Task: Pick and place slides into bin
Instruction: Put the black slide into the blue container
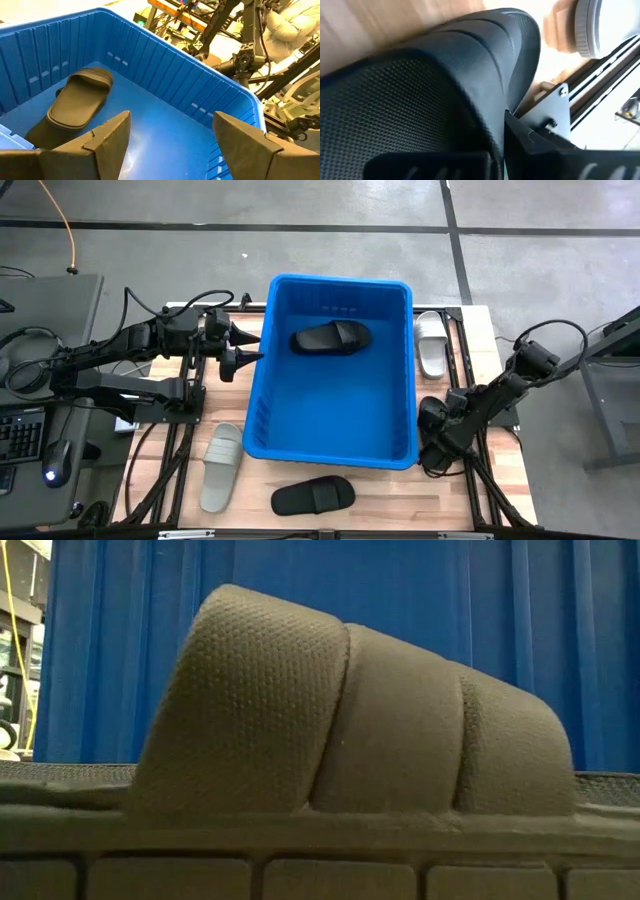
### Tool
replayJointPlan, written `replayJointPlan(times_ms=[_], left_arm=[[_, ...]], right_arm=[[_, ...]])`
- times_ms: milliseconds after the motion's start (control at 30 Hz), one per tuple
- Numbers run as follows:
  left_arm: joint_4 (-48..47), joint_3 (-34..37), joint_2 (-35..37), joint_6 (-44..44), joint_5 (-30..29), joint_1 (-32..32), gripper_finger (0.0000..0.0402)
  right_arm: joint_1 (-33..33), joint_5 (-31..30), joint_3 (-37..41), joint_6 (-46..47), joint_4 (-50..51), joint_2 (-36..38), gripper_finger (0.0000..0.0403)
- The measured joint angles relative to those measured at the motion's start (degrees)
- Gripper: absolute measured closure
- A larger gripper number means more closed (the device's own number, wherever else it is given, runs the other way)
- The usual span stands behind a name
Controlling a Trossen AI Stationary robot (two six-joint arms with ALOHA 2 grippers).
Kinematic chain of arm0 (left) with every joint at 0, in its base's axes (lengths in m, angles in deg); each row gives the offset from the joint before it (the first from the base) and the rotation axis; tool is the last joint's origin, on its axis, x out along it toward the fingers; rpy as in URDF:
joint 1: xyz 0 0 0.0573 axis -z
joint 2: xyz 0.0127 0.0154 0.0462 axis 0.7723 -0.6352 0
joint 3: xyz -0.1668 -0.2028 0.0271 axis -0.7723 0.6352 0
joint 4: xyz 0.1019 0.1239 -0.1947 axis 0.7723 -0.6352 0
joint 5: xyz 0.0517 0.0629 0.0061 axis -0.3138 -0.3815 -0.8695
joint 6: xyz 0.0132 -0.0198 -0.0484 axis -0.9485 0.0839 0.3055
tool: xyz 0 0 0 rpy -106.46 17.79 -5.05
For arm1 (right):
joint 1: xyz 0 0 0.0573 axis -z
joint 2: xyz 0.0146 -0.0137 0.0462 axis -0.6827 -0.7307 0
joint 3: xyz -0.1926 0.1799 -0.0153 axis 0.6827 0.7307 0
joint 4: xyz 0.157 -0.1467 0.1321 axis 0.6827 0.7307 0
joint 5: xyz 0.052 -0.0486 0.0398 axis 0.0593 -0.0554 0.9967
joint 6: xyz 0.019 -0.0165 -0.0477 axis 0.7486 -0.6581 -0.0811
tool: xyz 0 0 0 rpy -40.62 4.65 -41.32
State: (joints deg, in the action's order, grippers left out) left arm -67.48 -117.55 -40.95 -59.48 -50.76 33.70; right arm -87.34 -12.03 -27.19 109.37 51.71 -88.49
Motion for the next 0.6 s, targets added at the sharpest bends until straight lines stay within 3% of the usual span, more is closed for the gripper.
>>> replayJointPlan(times_ms=[267, 367, 600], left_arm=[[0.0, 0.0, 0.0, -0.6, 0.7, 0.0, 0.0130], [0.0, 0.0, 0.0, -0.3, 0.7, 0.0, 0.0130], [0.1, 0.0, 0.0, 0.0, 1.3, 0.0, 0.0130]], right_arm=[[-4.5, 3.5, -5.5, 1.8, 8.6, 3.6, 0.0402], [-6.6, 7.6, -8.0, 1.2, 10.2, 5.0, 0.0402], [-10.9, 9.1, -19.5, 6.4, 16.0, 6.5, 0.0402]])
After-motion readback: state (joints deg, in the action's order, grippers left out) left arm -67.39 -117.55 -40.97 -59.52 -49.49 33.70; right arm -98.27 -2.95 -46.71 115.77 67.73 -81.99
